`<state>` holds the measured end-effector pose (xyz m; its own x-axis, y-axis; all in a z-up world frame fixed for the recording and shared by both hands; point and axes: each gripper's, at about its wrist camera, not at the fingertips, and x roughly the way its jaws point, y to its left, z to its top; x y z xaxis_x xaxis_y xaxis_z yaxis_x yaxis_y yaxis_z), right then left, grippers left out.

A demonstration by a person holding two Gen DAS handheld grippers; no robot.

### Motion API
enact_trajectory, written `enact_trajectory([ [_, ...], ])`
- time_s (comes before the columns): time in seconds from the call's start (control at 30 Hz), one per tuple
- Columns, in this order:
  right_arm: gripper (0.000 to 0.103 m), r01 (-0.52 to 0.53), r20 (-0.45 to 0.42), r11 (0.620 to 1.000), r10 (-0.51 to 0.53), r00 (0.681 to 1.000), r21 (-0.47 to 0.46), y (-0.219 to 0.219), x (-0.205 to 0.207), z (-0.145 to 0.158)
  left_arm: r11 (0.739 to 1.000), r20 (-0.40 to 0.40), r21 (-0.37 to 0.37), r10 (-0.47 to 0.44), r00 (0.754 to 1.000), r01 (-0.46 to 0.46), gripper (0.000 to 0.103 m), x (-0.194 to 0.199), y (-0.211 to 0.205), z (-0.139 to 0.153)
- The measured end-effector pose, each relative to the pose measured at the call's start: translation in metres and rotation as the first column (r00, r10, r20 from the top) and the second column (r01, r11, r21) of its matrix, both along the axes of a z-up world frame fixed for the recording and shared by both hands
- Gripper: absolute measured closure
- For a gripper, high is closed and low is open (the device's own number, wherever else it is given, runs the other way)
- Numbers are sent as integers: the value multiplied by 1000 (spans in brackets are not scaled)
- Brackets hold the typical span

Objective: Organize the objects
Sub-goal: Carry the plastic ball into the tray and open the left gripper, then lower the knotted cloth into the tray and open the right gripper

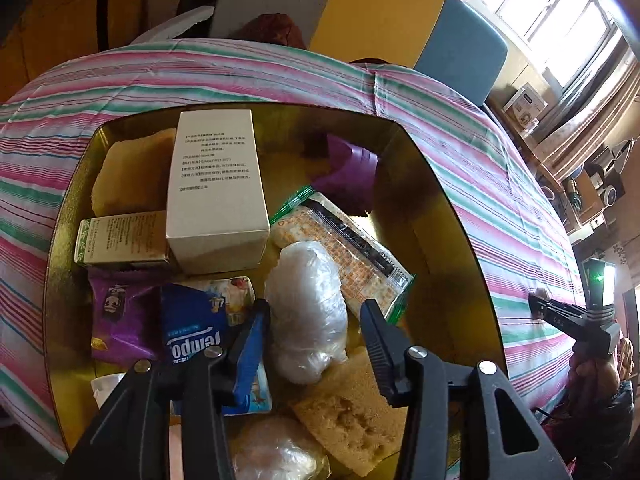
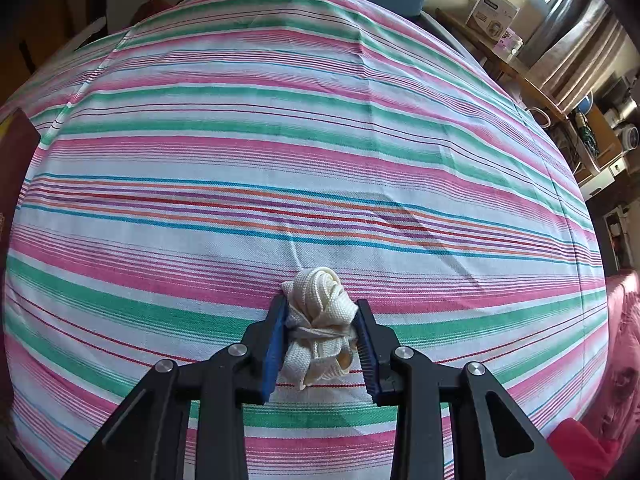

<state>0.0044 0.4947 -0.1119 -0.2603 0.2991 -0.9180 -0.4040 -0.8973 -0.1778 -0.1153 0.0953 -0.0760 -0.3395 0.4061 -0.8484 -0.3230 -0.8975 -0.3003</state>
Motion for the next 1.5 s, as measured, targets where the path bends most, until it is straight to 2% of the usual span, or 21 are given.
enact_trajectory([
  [0.37, 72, -7, 3, 1000, 7, 1000, 10, 1, -1, -1, 999, -151, -20, 37, 988, -40, 55, 35, -25, 37],
  [0.53, 72, -1, -1, 1000, 1, 1000, 5, 3, -2, 0, 998, -169, -18, 53, 984, -57, 55, 54, -45, 43],
  [0.67, 73, 4, -43, 998, -6, 999, -59, 0, 1, 13, 998, -179, -17, 61, 982, -65, 55, 64, -58, 44],
  [0.77, 73, -60, -124, 995, 49, 991, -80, -29, 2, 43, 997, -178, -4, 76, 981, -78, 55, 66, -68, 42],
  [0.87, 73, -185, -207, 980, 166, 964, -77, -78, -5, 80, 996, -177, 20, 87, 980, -85, 55, 66, -71, 42],
  [0.97, 72, -346, -279, 935, 312, 908, -81, -143, -21, 111, 996, -183, 37, 84, 980, -78, 55, 68, -72, 43],
  [1.03, 72, -446, -300, 892, 406, 863, -76, -189, -33, 121, 996, -185, 46, 82, 979, -75, 55, 69, -73, 44],
  [1.13, 72, -560, -283, 825, 519, 807, -83, -247, -58, 114, 995, -179, 59, 84, 980, -75, 55, 71, -78, 43],
  [1.23, 72, -606, -225, 788, 573, 788, -112, -284, -87, 90, 994, -174, 70, 92, 981, -81, 55, 73, -85, 42],
  [1.37, 72, -602, -156, 791, 584, 796, -110, -303, -116, 59, 993, -179, 73, 108, 978, -96, 55, 74, -95, 41],
  [1.5, 72, -600, -126, 793, 587, 799, -110, -311, -131, 46, 990, -168, 81, 127, 978, -115, 55, 70, -101, 38],
])
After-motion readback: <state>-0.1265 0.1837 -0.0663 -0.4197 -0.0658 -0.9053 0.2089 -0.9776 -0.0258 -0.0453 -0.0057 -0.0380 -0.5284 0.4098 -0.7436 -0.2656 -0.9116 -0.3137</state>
